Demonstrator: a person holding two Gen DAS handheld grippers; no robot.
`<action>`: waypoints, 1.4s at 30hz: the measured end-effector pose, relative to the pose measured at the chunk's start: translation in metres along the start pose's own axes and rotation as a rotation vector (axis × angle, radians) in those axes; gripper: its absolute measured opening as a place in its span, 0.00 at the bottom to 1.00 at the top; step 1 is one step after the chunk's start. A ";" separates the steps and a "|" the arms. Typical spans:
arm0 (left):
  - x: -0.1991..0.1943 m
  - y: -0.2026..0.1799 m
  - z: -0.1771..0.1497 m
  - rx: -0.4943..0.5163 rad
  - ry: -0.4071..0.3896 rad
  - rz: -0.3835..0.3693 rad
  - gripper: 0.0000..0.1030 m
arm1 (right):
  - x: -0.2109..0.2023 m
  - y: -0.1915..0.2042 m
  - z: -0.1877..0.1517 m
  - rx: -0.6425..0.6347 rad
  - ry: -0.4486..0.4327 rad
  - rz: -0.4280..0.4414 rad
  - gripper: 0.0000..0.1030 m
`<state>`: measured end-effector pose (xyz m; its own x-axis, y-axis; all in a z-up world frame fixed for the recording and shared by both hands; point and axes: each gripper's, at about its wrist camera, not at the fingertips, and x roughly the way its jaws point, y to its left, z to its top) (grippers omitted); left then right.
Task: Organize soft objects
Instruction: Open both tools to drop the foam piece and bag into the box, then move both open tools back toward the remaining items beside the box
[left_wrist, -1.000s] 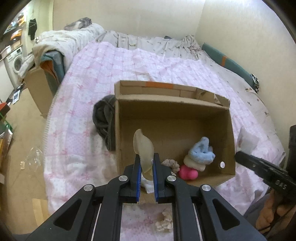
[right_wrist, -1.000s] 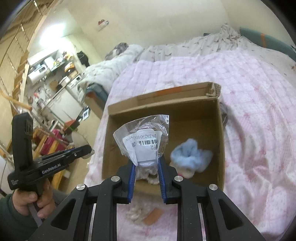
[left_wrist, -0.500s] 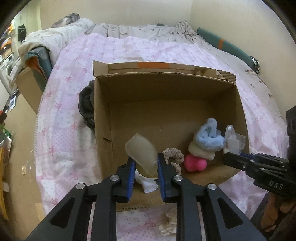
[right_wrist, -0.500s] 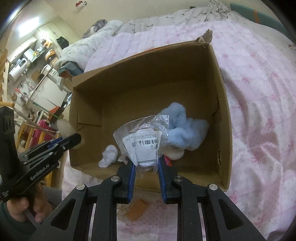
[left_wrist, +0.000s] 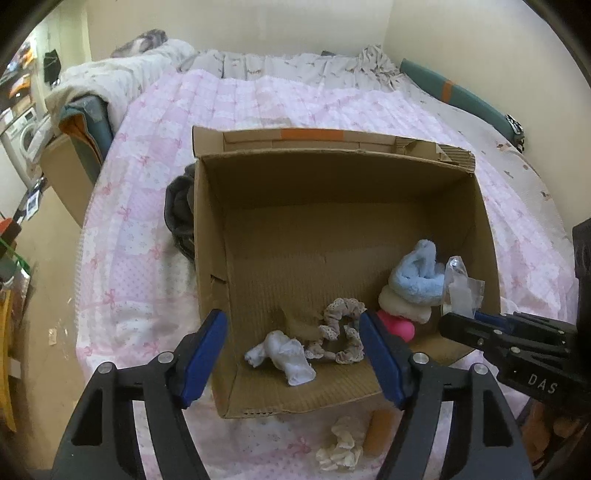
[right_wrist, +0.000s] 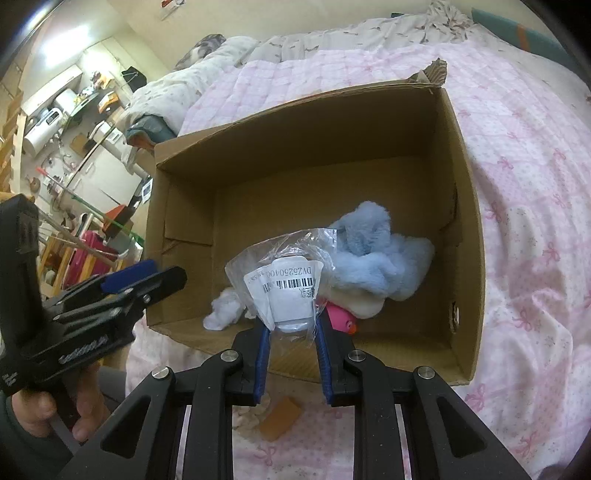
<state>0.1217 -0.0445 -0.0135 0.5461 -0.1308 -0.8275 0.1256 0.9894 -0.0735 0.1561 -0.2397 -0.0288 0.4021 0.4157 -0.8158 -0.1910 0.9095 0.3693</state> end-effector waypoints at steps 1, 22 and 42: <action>0.000 0.000 0.000 0.003 -0.002 0.001 0.69 | -0.001 0.000 0.000 0.003 -0.007 -0.002 0.24; -0.002 0.009 0.002 -0.042 -0.005 0.024 0.69 | -0.017 -0.012 0.003 0.066 -0.092 0.028 0.88; -0.034 0.020 -0.017 -0.059 -0.046 0.074 0.69 | -0.040 -0.013 -0.015 0.090 -0.097 -0.012 0.87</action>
<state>0.0916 -0.0192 0.0041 0.5894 -0.0590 -0.8057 0.0355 0.9983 -0.0471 0.1288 -0.2687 -0.0077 0.4894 0.3993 -0.7752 -0.1062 0.9097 0.4015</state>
